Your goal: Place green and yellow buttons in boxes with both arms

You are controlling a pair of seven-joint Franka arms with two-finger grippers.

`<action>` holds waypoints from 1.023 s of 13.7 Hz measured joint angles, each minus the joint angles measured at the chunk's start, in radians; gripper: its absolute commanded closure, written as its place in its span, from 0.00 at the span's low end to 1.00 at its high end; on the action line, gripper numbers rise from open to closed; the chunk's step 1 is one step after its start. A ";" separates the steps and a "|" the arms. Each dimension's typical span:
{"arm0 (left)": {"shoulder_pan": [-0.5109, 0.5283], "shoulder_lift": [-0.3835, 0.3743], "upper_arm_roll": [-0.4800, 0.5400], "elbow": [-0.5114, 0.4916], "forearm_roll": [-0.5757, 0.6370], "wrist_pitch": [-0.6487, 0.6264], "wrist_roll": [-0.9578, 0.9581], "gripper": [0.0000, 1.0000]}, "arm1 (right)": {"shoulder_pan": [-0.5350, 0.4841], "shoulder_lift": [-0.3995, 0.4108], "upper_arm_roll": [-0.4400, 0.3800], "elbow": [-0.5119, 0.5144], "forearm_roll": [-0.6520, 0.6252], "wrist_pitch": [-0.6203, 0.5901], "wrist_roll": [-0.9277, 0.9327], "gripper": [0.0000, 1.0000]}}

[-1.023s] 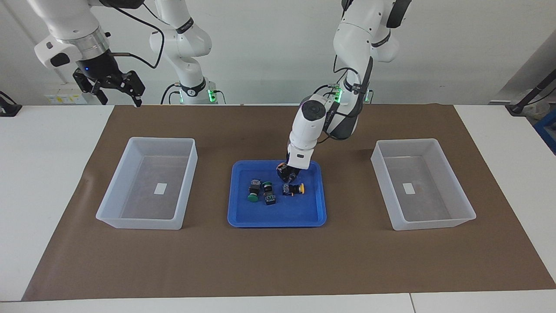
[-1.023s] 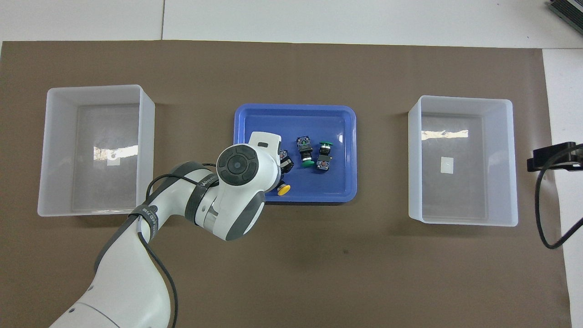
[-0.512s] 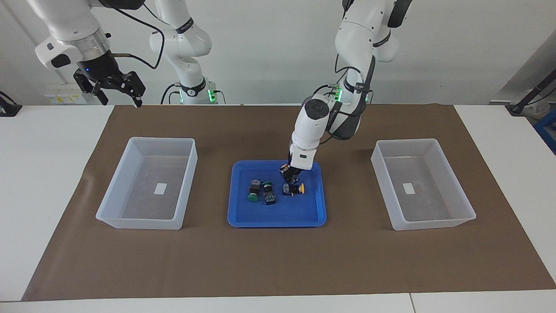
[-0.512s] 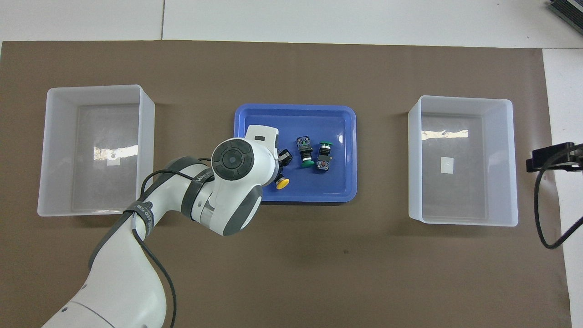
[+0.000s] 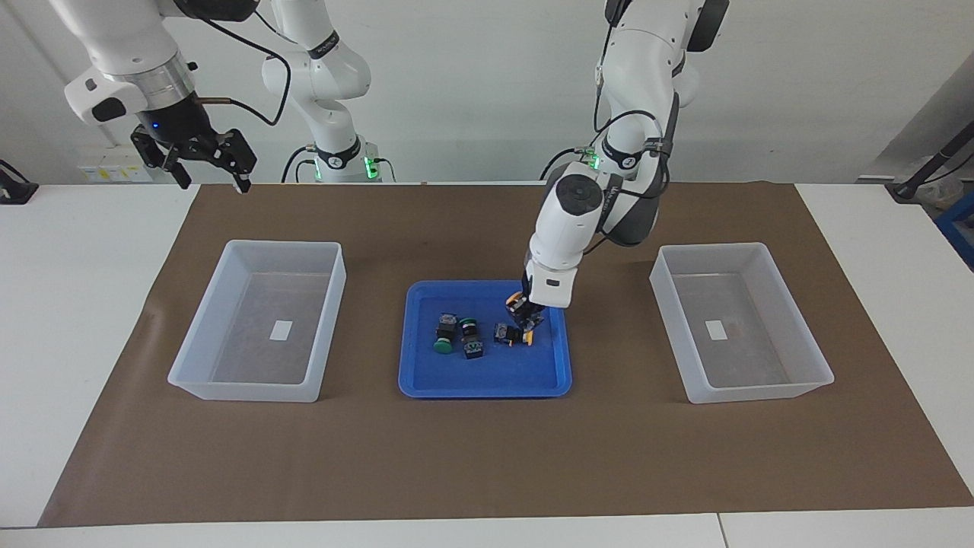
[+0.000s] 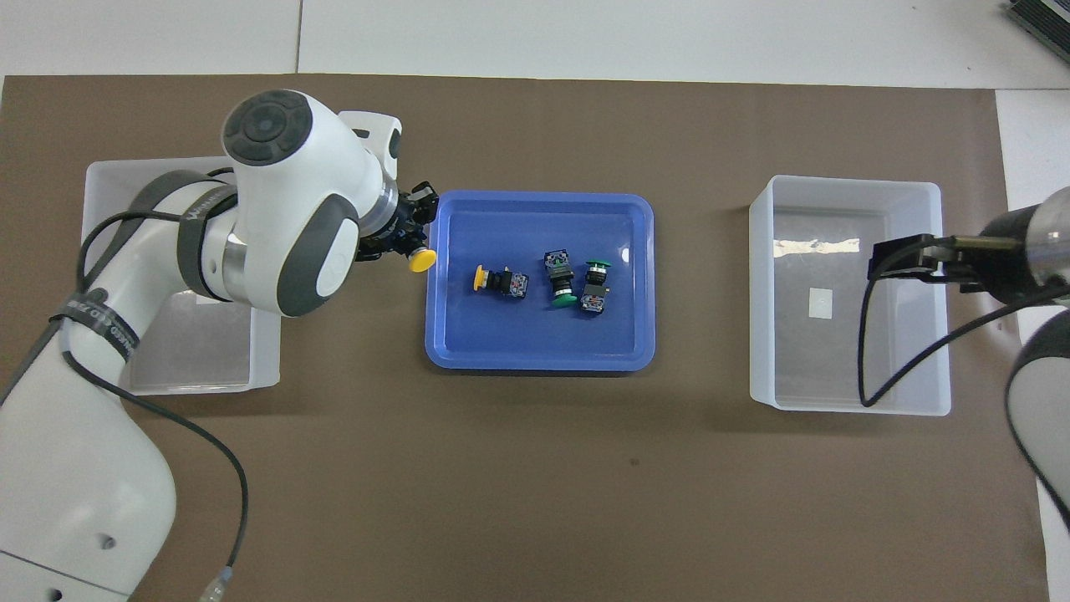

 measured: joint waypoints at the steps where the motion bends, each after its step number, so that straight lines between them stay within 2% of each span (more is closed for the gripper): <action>1: 0.041 0.000 0.001 0.014 0.000 -0.037 0.074 1.00 | 0.039 0.010 0.002 -0.023 0.002 0.047 0.050 0.00; 4: 0.191 -0.001 0.002 0.041 0.000 -0.141 0.347 1.00 | 0.112 0.082 0.005 -0.053 0.008 0.190 0.132 0.00; 8: 0.357 -0.007 0.005 0.046 -0.001 -0.160 0.651 1.00 | 0.202 0.242 0.006 -0.059 0.012 0.412 0.276 0.00; 12: 0.408 -0.016 0.005 0.019 -0.002 -0.134 0.808 1.00 | 0.263 0.379 0.006 -0.058 0.012 0.591 0.369 0.00; 14: 0.406 -0.029 0.001 -0.091 -0.002 -0.017 0.825 1.00 | 0.284 0.420 0.006 -0.057 0.012 0.635 0.398 0.00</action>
